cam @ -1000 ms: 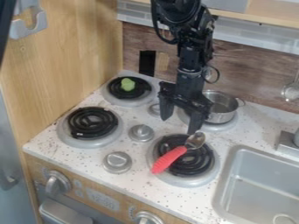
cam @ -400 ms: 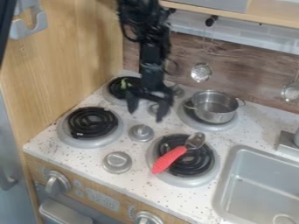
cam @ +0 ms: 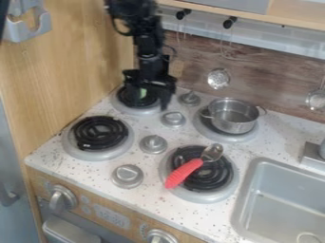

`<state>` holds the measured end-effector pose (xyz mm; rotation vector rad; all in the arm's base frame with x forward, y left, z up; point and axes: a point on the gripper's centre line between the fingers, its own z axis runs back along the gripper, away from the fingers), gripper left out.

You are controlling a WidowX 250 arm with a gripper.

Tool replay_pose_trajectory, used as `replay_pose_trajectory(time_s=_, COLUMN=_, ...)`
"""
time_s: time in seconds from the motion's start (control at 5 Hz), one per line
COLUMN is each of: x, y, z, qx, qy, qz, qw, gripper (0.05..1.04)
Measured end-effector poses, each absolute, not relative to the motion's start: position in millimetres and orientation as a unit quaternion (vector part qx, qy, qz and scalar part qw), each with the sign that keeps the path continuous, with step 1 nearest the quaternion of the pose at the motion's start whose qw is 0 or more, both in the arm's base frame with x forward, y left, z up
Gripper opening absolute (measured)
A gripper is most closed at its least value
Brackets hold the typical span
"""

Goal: Took item from top left corner and moved to bottom left burner

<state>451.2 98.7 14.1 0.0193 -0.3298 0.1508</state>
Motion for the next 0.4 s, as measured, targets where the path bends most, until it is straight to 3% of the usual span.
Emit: replay_pose_trajectory(time_s=0.4, x=482, y=121, z=7, qx=0.031, qy=-0.254, qz=0.133, qw=0.957, gripper=0.999)
